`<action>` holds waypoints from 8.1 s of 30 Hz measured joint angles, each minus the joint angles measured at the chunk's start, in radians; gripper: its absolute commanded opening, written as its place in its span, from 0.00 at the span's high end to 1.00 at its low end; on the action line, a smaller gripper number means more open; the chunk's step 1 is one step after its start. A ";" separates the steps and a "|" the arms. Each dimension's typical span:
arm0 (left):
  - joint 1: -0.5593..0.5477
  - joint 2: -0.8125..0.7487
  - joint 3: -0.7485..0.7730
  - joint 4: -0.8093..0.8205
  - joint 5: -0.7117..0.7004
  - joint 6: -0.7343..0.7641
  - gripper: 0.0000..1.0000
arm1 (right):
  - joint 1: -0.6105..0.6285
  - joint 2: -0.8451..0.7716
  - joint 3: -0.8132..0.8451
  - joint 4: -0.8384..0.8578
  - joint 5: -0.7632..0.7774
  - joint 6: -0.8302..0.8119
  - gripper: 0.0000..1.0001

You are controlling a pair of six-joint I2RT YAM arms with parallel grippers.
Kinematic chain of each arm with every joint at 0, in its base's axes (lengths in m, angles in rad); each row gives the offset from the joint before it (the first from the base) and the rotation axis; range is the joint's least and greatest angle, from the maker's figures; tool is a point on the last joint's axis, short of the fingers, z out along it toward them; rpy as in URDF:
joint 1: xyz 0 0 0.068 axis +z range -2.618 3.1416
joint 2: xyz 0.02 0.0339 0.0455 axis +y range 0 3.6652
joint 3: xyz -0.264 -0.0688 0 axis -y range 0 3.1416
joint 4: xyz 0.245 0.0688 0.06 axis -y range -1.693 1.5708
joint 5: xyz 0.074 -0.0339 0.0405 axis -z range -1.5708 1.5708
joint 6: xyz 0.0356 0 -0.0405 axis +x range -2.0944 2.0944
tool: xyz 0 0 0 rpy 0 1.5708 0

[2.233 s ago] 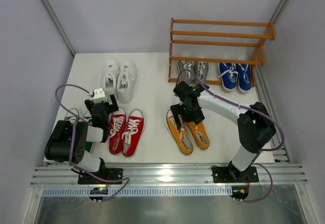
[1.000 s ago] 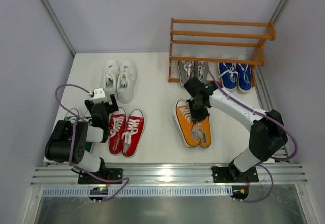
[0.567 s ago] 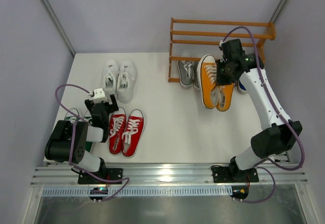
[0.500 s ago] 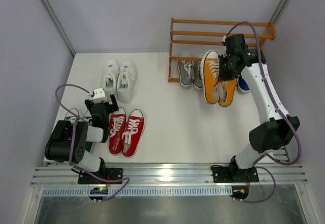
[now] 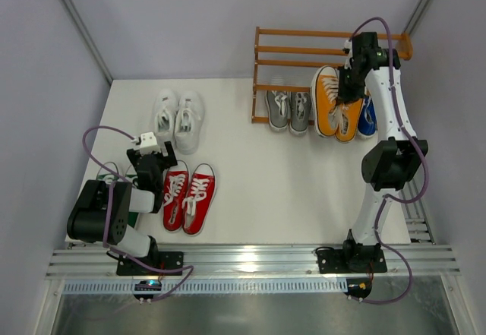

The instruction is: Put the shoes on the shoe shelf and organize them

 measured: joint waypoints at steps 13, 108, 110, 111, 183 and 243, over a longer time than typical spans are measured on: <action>0.000 0.000 0.000 0.000 0.000 0.000 0.00 | -0.051 0.039 0.089 0.022 0.107 -0.082 0.96; 0.000 0.000 0.000 0.001 0.000 0.000 0.00 | 0.599 -0.404 -0.820 0.756 0.006 0.113 0.00; 0.000 0.000 0.000 0.001 0.000 0.000 0.00 | 0.574 -0.484 -0.904 0.750 0.035 0.115 0.00; 0.000 0.000 0.000 0.001 0.000 0.000 0.00 | 0.560 -0.518 -0.936 0.742 0.047 0.120 0.00; -0.355 0.107 0.793 -2.241 0.246 -0.426 0.00 | 0.539 -1.126 -1.247 0.586 0.002 0.100 0.00; -0.948 0.287 1.413 -1.809 0.145 -0.915 0.00 | 0.374 -1.164 -1.205 0.414 0.197 0.153 0.00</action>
